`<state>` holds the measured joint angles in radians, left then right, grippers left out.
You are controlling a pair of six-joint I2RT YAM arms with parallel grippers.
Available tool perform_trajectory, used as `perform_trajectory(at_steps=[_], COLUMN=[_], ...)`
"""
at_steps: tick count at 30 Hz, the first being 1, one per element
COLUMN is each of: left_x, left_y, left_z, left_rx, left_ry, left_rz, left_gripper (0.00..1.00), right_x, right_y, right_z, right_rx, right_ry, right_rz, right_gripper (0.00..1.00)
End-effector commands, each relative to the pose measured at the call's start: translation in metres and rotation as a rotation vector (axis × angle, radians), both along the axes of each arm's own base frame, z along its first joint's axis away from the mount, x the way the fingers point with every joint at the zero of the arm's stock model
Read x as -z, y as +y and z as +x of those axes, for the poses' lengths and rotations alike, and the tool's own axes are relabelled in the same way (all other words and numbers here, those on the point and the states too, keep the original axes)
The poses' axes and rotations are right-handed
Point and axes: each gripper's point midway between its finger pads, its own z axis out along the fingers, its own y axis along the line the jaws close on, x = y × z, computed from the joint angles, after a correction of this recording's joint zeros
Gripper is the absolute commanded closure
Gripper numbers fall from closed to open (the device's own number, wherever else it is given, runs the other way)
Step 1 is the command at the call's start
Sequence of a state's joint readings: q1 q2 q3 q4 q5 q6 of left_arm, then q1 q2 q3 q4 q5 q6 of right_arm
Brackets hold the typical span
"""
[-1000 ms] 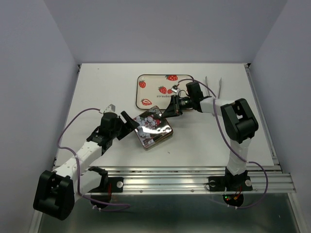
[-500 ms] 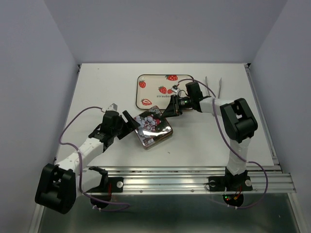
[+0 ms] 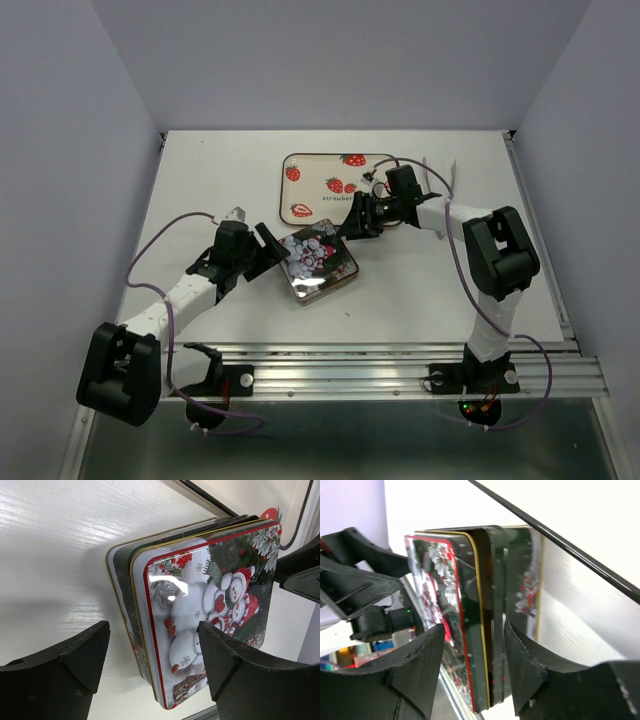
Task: Pack the cookies
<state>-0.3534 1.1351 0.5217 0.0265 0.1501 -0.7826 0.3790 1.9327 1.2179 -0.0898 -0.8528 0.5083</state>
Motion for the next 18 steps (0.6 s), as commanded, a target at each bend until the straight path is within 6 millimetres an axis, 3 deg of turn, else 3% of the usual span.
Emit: perform_trajectory(at_steps=[1,10,18], left_x=[-0.023,-0.025,-0.02], left_y=[-0.007,-0.011,-0.013], left_z=[0.016,0.022,0.023], left_rx=[0.02,0.033,0.037], left_ry=[-0.076,-0.081,-0.064], left_rz=[-0.01,-0.015,-0.02], left_gripper=[0.19,0.2,0.21], right_x=[-0.024,-0.02,-0.015], right_y=[-0.009,-0.022,0.008], right_z=[0.016,0.023,-0.006], right_rx=[0.033,0.035,-0.167], right_ry=[-0.116,-0.189,-0.215], right_rz=[-0.06,-0.166,-0.089], right_gripper=[0.39,0.34,0.21])
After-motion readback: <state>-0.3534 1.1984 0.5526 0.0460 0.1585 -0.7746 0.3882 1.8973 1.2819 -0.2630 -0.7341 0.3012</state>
